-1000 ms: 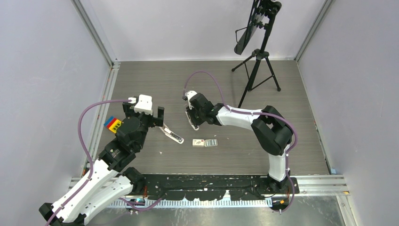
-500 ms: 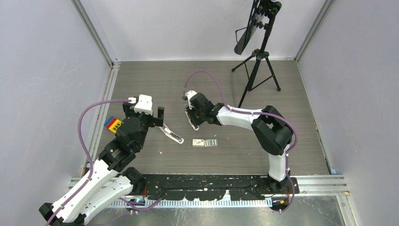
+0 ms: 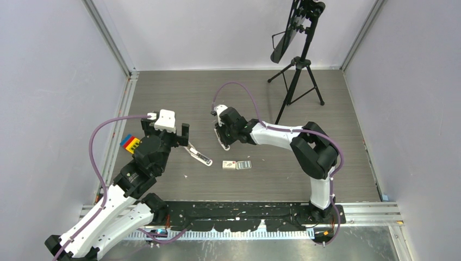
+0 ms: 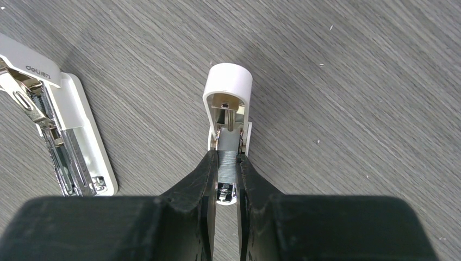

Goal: Load the staples into the stapler

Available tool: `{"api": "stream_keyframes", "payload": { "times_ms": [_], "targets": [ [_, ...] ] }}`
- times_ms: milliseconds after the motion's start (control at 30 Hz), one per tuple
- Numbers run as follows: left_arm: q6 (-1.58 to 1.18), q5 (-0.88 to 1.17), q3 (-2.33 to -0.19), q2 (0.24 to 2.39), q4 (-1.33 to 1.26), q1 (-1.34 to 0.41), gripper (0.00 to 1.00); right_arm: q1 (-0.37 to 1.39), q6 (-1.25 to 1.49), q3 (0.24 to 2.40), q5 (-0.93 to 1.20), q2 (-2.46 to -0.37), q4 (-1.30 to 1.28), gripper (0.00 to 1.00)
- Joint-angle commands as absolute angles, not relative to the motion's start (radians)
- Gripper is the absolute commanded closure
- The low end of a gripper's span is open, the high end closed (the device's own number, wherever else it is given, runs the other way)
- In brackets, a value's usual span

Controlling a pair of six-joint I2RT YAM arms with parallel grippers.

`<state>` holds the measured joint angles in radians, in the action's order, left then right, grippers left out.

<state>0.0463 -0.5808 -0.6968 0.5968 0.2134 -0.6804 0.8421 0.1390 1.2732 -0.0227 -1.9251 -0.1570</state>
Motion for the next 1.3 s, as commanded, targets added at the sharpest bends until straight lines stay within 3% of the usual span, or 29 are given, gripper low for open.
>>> {"api": "stream_keyframes", "payload": {
  "times_ms": [0,1267],
  "targets": [
    [0.054,-0.574,-0.697,0.586,0.153,-0.681,0.01,0.839,0.155,1.273,-0.014,-1.937,-0.123,0.84],
    [0.048,-0.567,-0.698,0.580,0.155,-0.681,0.01,0.845,0.279,1.198,-0.023,-1.846,-0.011,0.83]
  ]
}}
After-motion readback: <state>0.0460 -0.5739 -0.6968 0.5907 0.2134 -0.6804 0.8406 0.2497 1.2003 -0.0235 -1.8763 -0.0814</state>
